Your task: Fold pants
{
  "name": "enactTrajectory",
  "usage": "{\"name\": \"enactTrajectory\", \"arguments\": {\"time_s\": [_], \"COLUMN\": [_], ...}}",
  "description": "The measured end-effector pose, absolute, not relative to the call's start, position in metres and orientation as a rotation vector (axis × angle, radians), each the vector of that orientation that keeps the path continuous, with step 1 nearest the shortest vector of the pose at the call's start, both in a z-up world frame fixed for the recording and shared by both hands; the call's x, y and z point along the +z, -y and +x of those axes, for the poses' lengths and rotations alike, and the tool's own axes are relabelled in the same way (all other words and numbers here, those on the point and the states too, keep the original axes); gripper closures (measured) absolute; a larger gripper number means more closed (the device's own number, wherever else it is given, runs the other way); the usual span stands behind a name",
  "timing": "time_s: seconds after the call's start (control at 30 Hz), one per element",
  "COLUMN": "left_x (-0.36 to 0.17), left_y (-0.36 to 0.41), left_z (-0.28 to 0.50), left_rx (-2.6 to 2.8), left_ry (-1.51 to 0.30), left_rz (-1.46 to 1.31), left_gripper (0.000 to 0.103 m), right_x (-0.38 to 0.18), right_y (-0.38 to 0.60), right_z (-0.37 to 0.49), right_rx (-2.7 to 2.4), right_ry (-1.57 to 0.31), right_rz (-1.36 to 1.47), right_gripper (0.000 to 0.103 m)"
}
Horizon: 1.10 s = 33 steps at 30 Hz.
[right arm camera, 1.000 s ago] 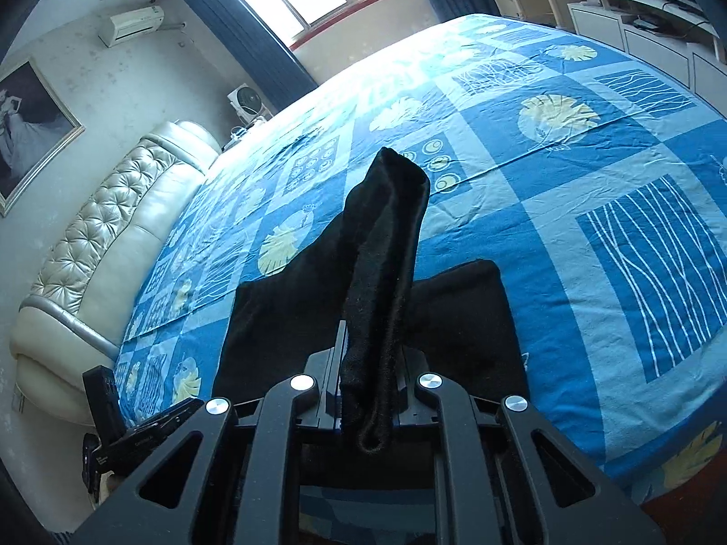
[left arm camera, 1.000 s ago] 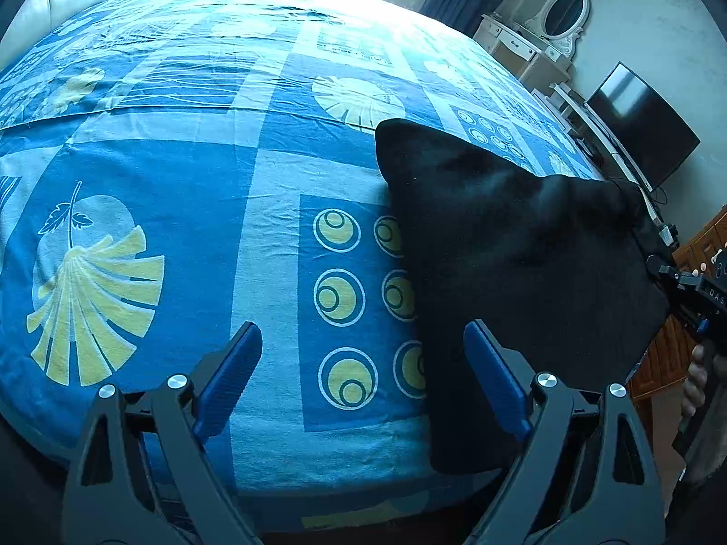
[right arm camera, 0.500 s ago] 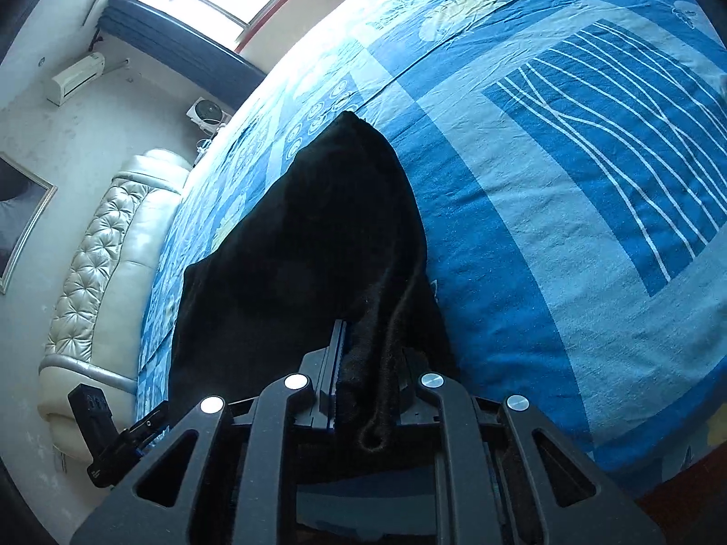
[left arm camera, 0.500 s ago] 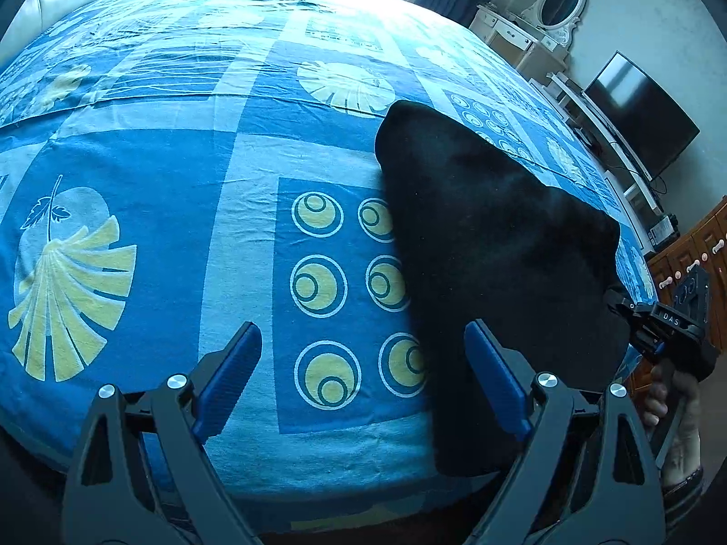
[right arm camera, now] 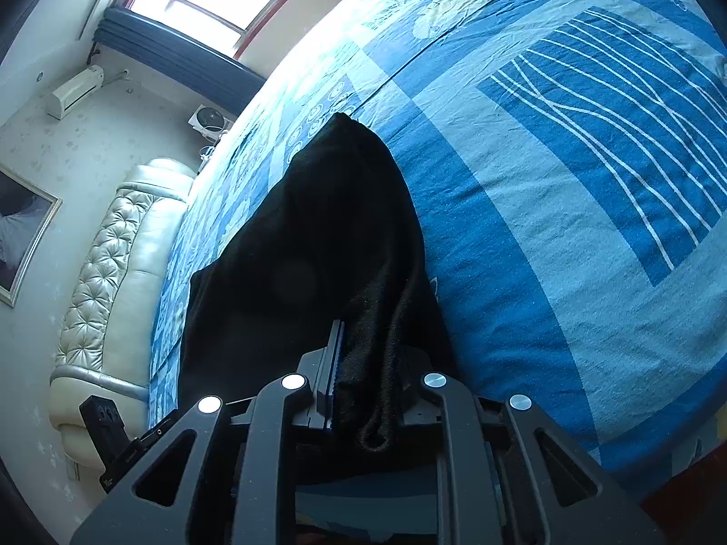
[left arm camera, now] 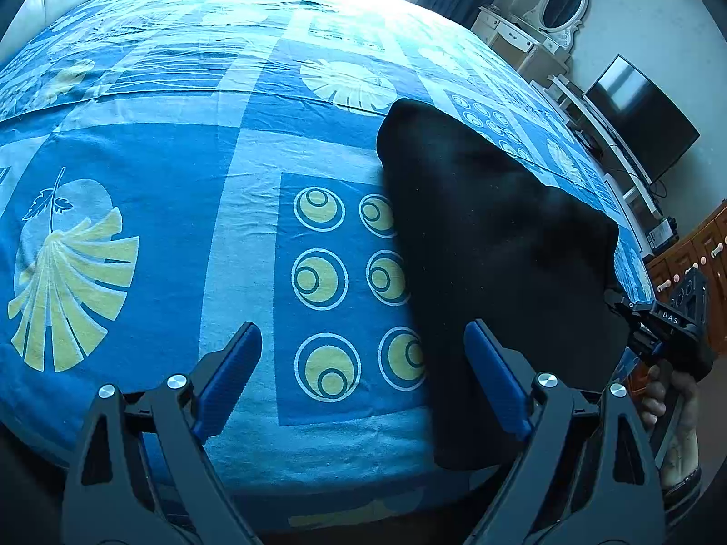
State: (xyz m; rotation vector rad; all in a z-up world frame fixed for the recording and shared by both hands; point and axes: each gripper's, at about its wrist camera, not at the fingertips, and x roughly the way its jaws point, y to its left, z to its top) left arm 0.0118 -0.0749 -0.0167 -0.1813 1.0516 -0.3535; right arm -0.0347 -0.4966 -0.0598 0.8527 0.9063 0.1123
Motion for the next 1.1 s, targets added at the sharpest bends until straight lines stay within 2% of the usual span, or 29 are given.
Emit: {"name": "enactTrajectory", "arguments": {"time_s": [0.27,0.33,0.37,0.4,0.67,0.83,1.1], "left_x": [-0.012,-0.01,-0.008,-0.007,-0.041,-0.054,-0.06], "left_y": [0.072,0.071,0.069,0.066,0.055,0.073,0.105], "left_z": [0.01,0.01,0.011,0.012,0.023,0.025,0.036], "left_rx": [-0.372,-0.384,-0.398,-0.42,-0.656,-0.725,-0.791], "left_ry": [-1.054,-1.052,-1.052,-1.056,-1.24,-1.265,-1.287], "left_rz": [-0.181,-0.182,-0.192,-0.214,-0.572,-0.602,-0.628], "left_gripper": [0.012,0.012,0.012,0.012,0.012,0.012,0.012], "right_x": [-0.051,-0.041,-0.036,-0.032,-0.056,-0.071,-0.081], "right_y": [0.506,0.509,0.511,0.515,0.513,0.505,0.515], "right_z": [-0.039,-0.043,-0.046,-0.048,-0.044,-0.04,-0.045], "right_rx": [0.122,0.086,0.052,0.034,0.177,0.219,0.247], "right_ry": [-0.907,-0.895,-0.887,-0.874,-0.921,-0.952,-0.926], "right_rz": [0.847,0.809,0.78,0.762,0.883,0.904,0.976], "right_gripper": [0.075,0.067,0.053,0.046,0.04,0.036,0.034]}}
